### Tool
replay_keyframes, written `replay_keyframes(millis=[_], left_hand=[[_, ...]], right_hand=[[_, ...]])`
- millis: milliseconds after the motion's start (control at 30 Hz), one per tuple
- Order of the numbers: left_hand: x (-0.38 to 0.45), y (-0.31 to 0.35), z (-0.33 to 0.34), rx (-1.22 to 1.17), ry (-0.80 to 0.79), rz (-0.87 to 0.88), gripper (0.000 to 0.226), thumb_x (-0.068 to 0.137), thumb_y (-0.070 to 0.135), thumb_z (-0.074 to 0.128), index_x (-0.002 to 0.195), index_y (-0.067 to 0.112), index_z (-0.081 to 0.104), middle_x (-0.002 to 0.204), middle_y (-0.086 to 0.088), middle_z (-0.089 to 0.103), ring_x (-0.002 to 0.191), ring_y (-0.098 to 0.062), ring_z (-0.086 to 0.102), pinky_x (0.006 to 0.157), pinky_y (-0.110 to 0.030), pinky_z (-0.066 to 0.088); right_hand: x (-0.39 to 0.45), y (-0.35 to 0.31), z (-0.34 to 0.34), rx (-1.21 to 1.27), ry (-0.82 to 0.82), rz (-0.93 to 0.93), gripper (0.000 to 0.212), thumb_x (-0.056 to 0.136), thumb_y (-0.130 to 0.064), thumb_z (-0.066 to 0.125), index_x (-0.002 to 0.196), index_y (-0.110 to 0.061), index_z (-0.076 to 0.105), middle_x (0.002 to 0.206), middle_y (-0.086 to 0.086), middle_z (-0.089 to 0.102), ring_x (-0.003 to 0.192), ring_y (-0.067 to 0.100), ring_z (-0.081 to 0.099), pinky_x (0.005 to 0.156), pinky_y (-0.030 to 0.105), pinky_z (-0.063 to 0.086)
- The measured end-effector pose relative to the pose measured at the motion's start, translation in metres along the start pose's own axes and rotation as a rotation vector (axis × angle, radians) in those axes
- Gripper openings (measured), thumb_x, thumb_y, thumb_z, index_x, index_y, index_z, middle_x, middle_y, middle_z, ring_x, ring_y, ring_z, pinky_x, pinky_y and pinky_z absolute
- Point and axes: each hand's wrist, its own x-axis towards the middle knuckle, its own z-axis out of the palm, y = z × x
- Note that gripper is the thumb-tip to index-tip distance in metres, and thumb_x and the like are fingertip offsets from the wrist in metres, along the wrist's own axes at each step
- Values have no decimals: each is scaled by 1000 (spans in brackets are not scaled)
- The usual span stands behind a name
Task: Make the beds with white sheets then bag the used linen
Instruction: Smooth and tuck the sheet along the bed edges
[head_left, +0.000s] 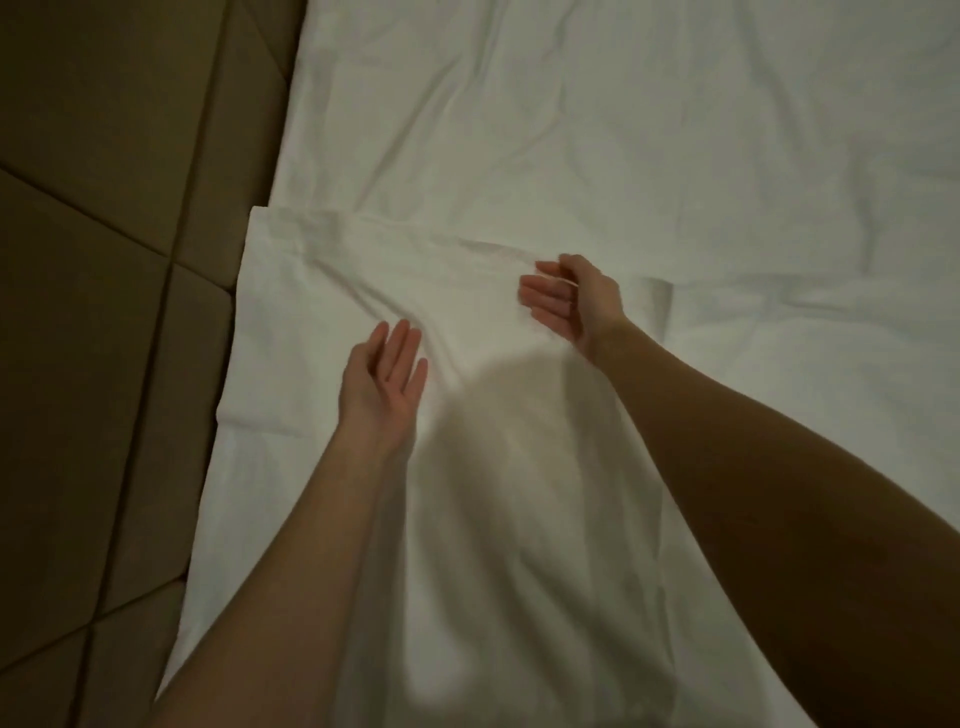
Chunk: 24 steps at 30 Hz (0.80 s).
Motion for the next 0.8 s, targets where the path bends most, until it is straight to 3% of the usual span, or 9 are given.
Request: replay_keyframes(millis=[133, 267, 333, 467, 633, 800], left_hand=[[-15, -47, 42, 104, -148, -131, 16, 97, 24, 46, 99, 19, 61, 114, -1, 66, 103, -16, 64, 91, -36, 49], [-31, -95, 72, 175, -178, -198, 14, 96, 29, 48, 98, 19, 58, 122, -3, 62, 118, -21, 58, 100, -45, 44], [-40, -111, 70, 196, -145, -214, 14, 96, 29, 49, 89, 20, 56, 122, -3, 62, 121, -21, 56, 106, -46, 40], [-64, -124, 36, 181, -81, -191, 16, 96, 28, 49, 86, 19, 57, 110, -2, 65, 111, -19, 60, 98, -41, 43], [-109, -132, -27, 154, 13, -132, 17, 97, 27, 47, 90, 17, 59, 110, -3, 65, 107, -20, 60, 95, -40, 43], [-144, -148, -81, 146, 63, -107, 17, 99, 26, 44, 95, 16, 58, 118, -5, 63, 104, -20, 61, 95, -40, 42]], right_hand=[[-14, -10, -66, 2, 59, 19, 33, 96, -32, 43, 89, -9, 64, 76, 5, 74, 74, 19, 71, 67, 27, 53], [-31, -19, -119, -94, -38, 164, 35, 96, -42, 42, 98, -14, 63, 94, 6, 73, 85, 20, 69, 76, 31, 50], [-36, -24, -134, -136, 20, 118, 27, 96, -44, 42, 105, -24, 57, 107, 0, 67, 92, 17, 65, 79, 32, 45], [-56, -25, -141, -79, 98, -6, 17, 97, -40, 43, 103, -30, 55, 117, -3, 58, 105, 15, 54, 90, 35, 35], [-99, 31, -139, -10, 36, 95, 10, 96, -32, 49, 91, -26, 56, 108, 0, 61, 87, 11, 60, 70, 28, 45], [-154, 116, -134, 159, 78, 177, 18, 98, -23, 47, 112, -15, 56, 112, 5, 63, 86, 12, 62, 73, 28, 48]])
